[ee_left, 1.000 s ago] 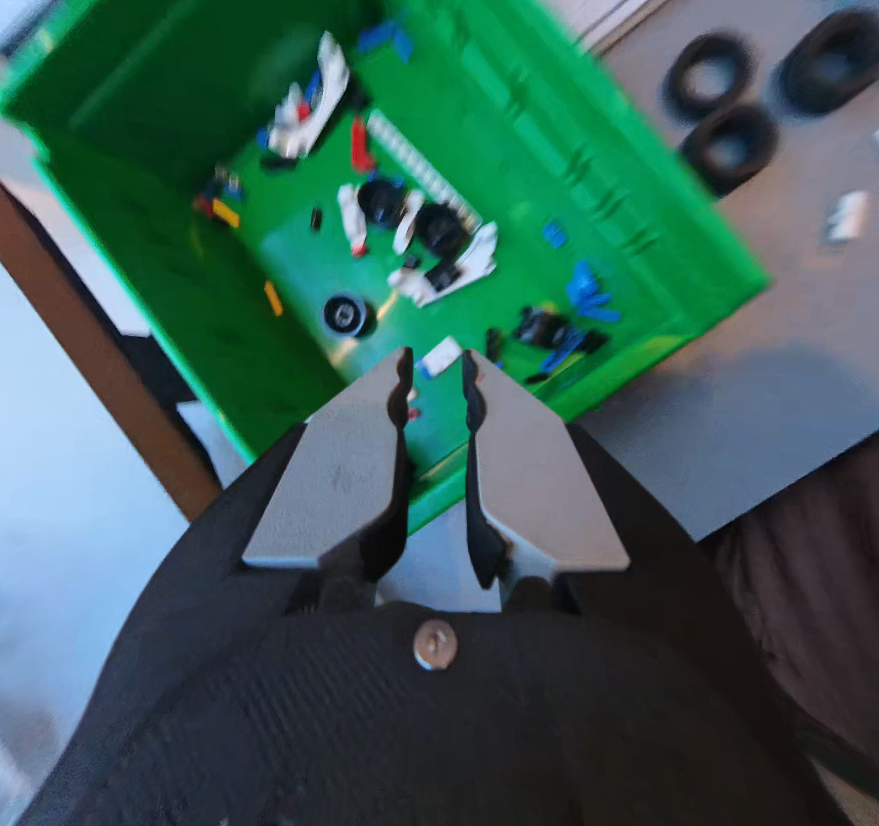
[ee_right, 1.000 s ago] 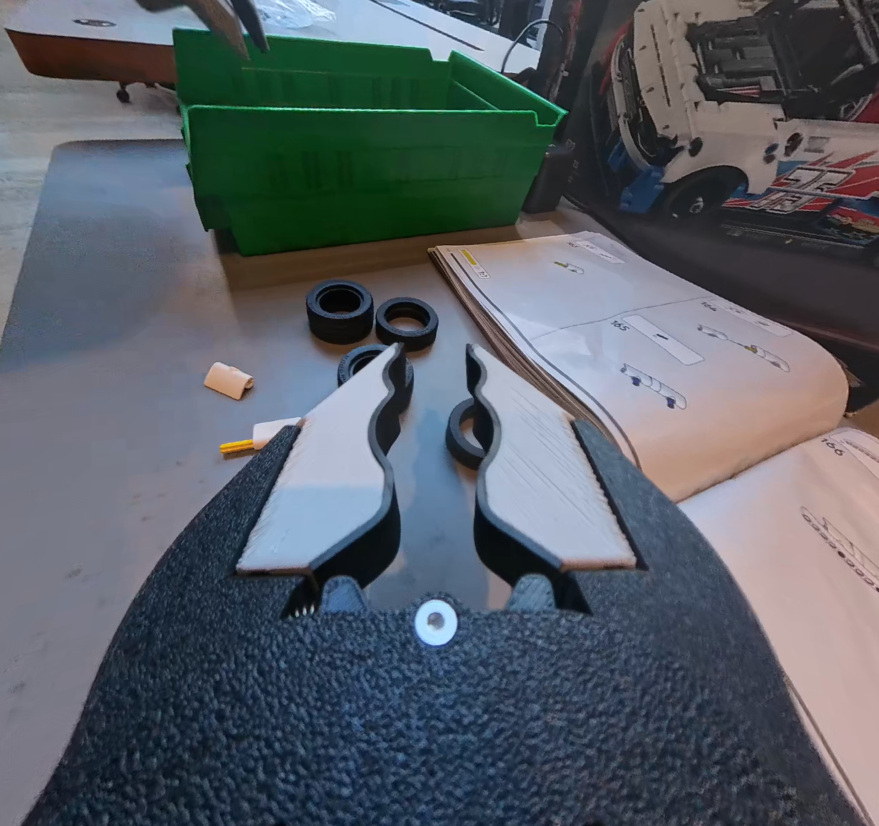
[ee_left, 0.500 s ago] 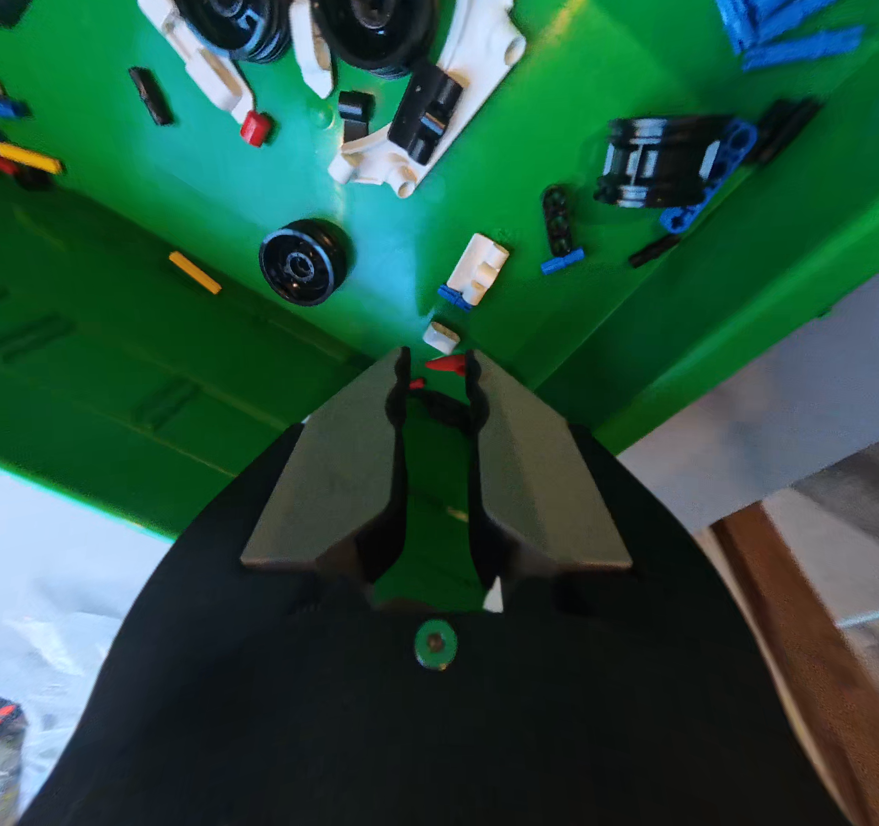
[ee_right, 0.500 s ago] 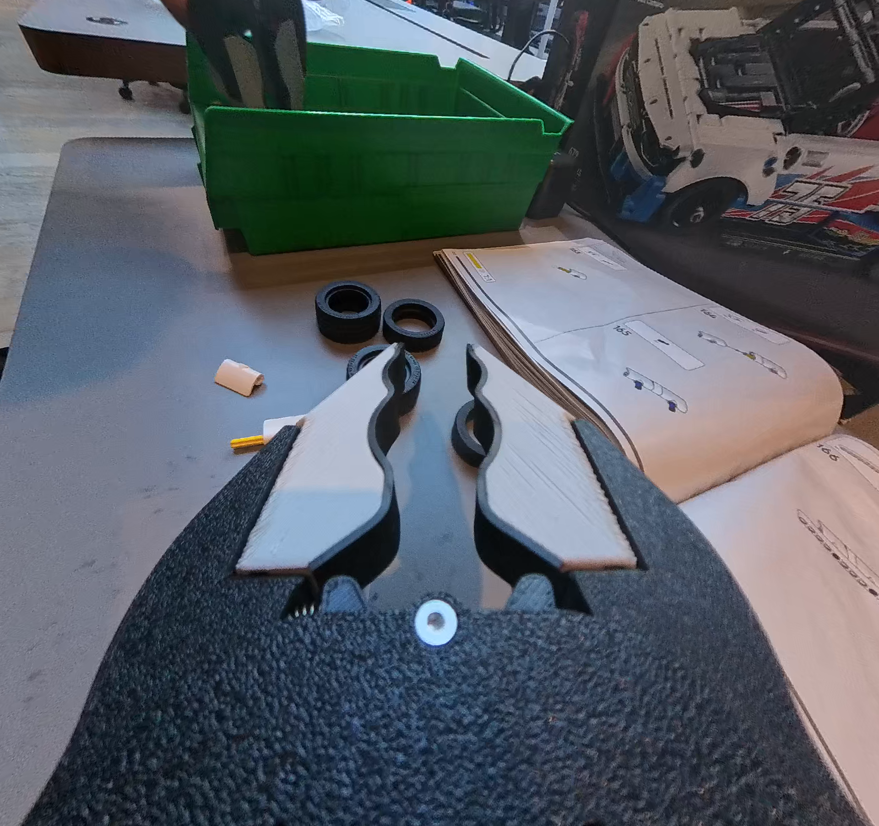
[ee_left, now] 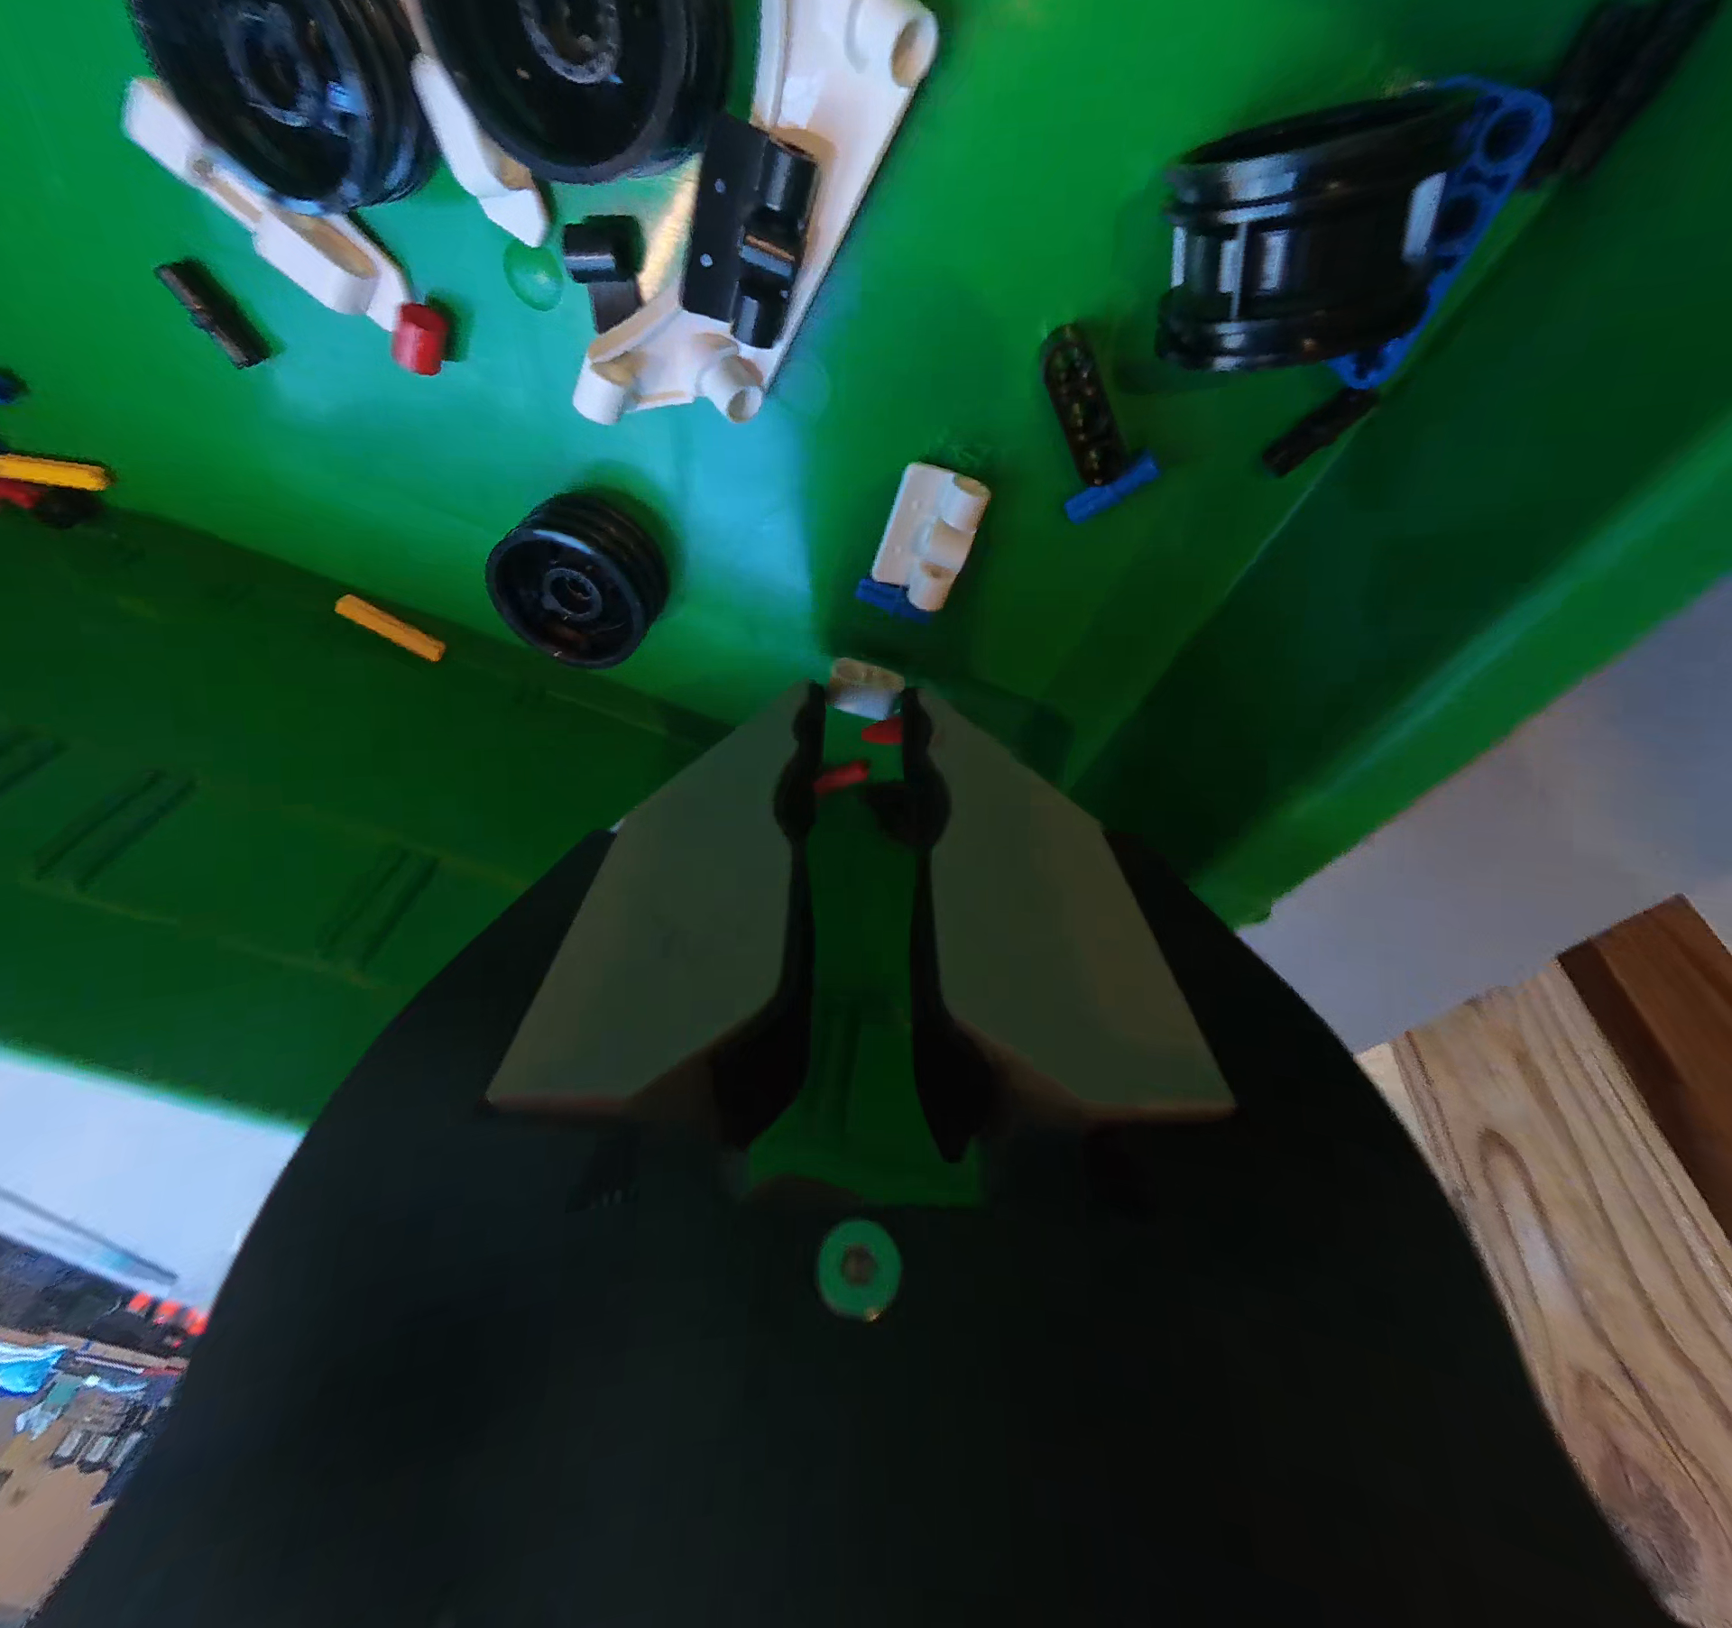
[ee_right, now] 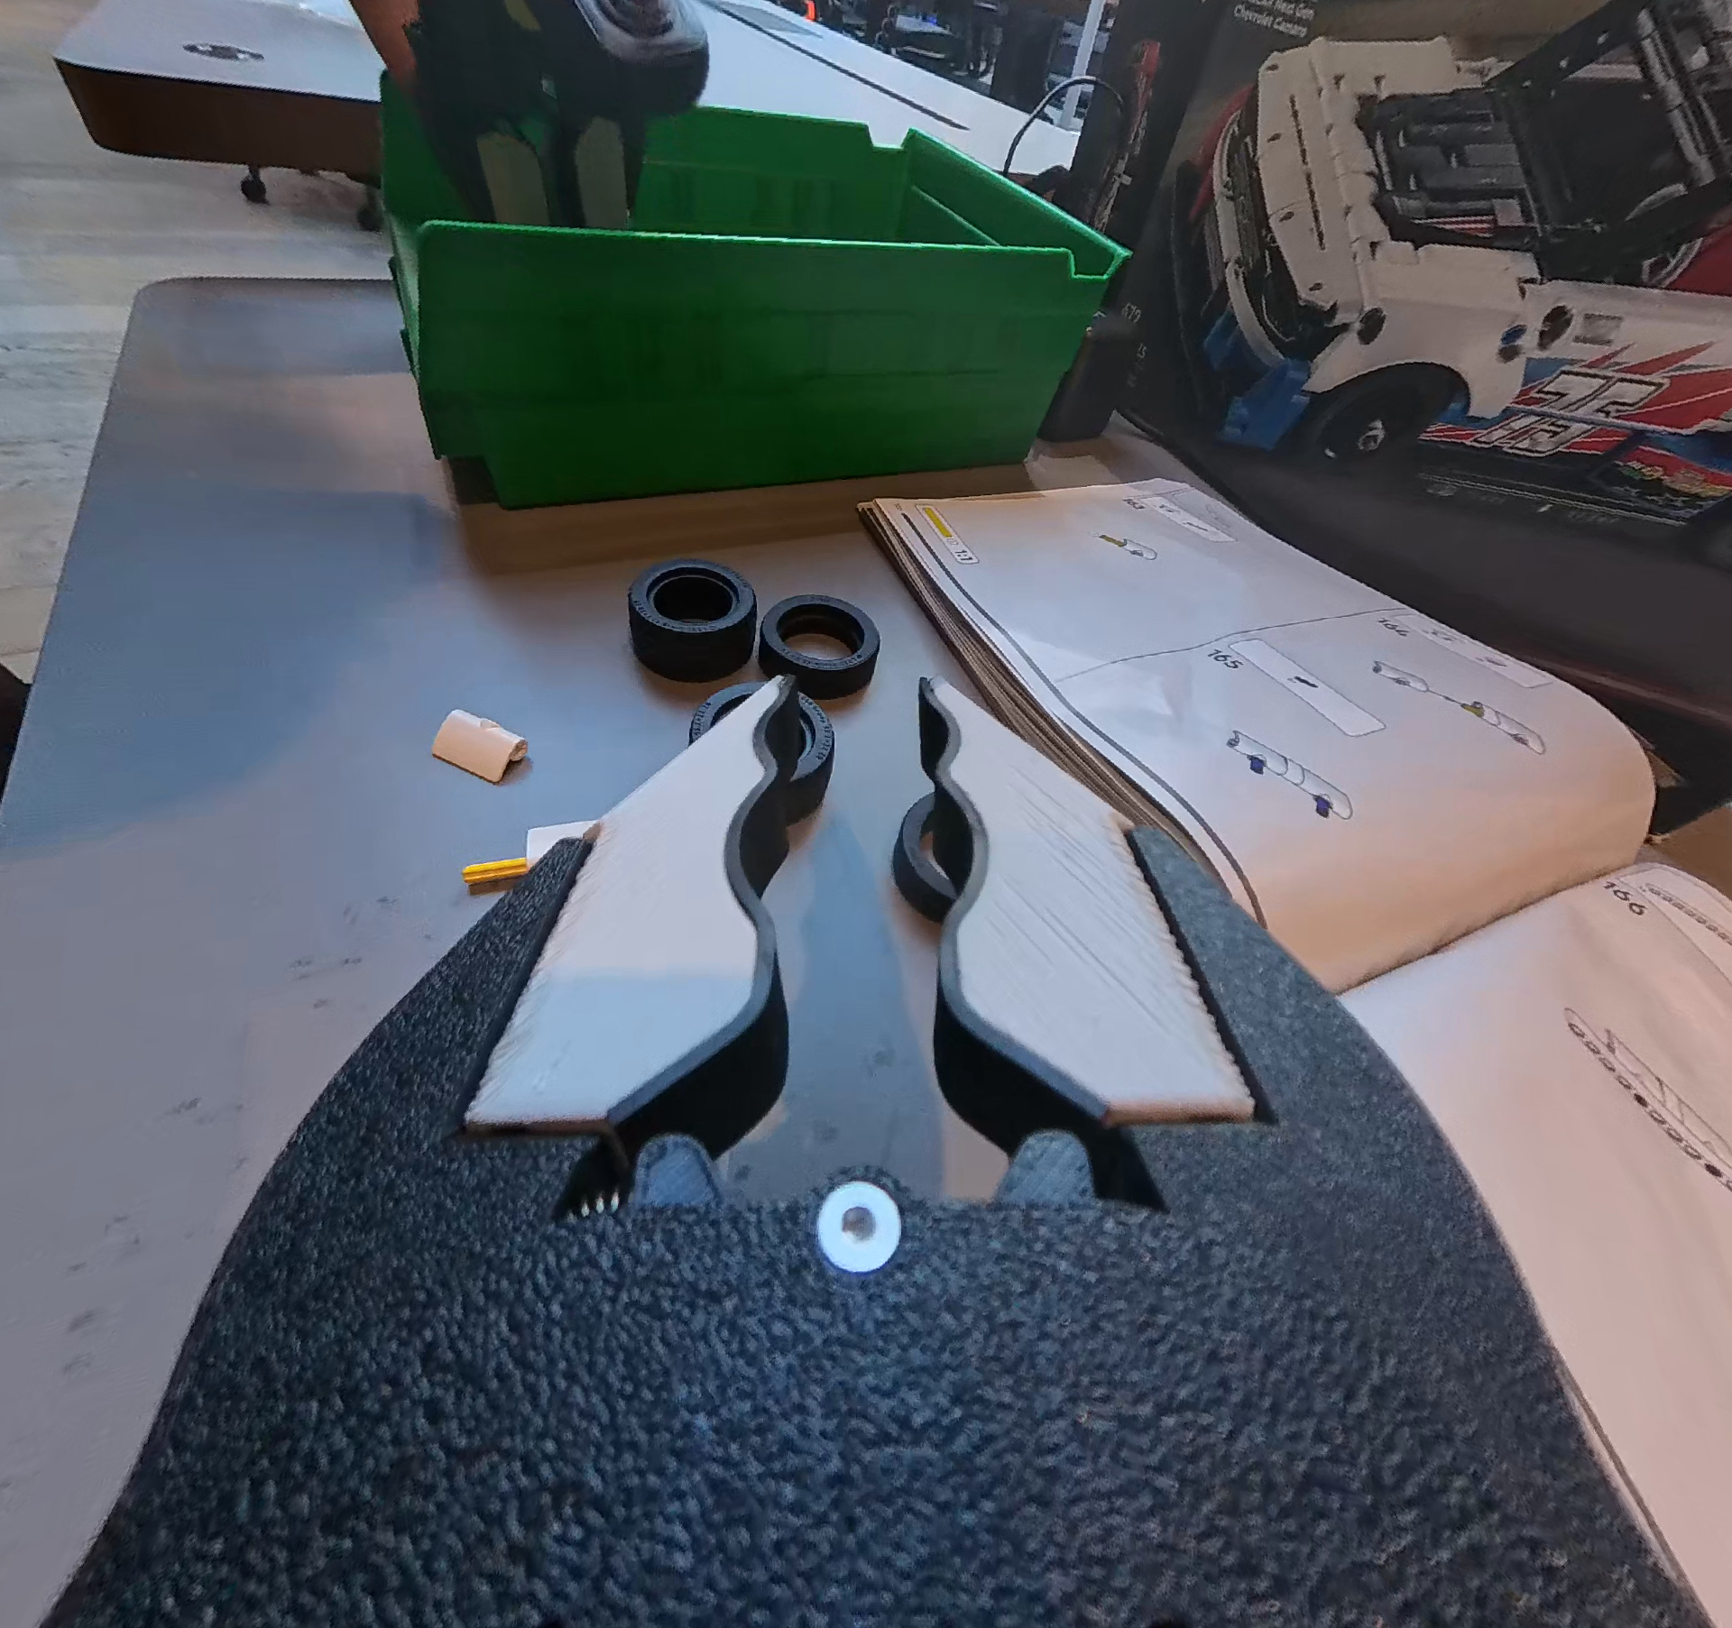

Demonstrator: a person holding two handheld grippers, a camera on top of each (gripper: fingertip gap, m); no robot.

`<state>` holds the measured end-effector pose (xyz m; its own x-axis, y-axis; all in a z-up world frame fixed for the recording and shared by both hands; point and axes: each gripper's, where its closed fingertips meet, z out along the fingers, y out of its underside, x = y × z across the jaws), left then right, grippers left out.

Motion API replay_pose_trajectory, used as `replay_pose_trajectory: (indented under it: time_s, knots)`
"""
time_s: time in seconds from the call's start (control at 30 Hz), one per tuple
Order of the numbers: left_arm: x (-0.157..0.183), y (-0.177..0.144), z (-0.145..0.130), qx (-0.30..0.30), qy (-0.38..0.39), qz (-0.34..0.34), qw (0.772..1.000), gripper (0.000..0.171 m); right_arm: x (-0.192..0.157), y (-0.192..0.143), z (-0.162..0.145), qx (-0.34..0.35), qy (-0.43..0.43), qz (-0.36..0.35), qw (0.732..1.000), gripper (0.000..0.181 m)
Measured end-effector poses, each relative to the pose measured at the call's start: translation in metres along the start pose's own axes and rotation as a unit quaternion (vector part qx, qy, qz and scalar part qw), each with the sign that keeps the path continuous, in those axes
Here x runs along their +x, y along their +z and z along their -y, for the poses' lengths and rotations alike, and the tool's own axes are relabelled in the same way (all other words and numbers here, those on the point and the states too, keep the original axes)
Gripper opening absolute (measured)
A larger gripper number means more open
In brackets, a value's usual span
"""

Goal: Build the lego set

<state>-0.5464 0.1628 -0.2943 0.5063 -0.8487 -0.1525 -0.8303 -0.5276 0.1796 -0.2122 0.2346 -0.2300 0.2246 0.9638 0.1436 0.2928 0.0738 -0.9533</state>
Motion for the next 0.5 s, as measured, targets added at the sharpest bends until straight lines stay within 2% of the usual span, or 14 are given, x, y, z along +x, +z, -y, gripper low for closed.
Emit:
replay_pose_trajectory:
  time_s: [0.1, 0.2, 0.27, 0.33, 0.4, 0.5]
  knots:
    - [-0.012, -0.031, 0.008, 0.048, -0.019, 0.053, 0.997, 0.014, -0.001, 0.0, 0.001, 0.002, -0.003, 0.0, 1.0, 0.025]
    - [-0.009, -0.09, 0.043, 0.156, -0.04, 0.109, 0.981, 0.014, -0.001, -0.001, 0.002, 0.005, 0.0, 0.001, 1.0, 0.025]
    - [0.027, -0.131, 0.09, 0.259, -0.033, 0.093, 0.961, 0.013, -0.002, -0.002, 0.002, 0.004, 0.001, 0.007, 1.0, 0.025]
    - [0.087, -0.154, 0.143, 0.337, -0.001, 0.031, 0.941, 0.014, -0.006, -0.003, -0.001, -0.004, 0.006, 0.021, 1.0, 0.027]
    - [0.139, -0.153, 0.186, 0.365, 0.026, -0.01, 0.931, 0.014, -0.011, -0.004, -0.005, -0.014, 0.007, 0.037, 0.999, 0.028]
    - [0.18, -0.108, 0.226, 0.343, 0.008, -0.052, 0.938, 0.014, -0.02, -0.007, -0.009, -0.021, -0.003, 0.057, 0.998, 0.027]
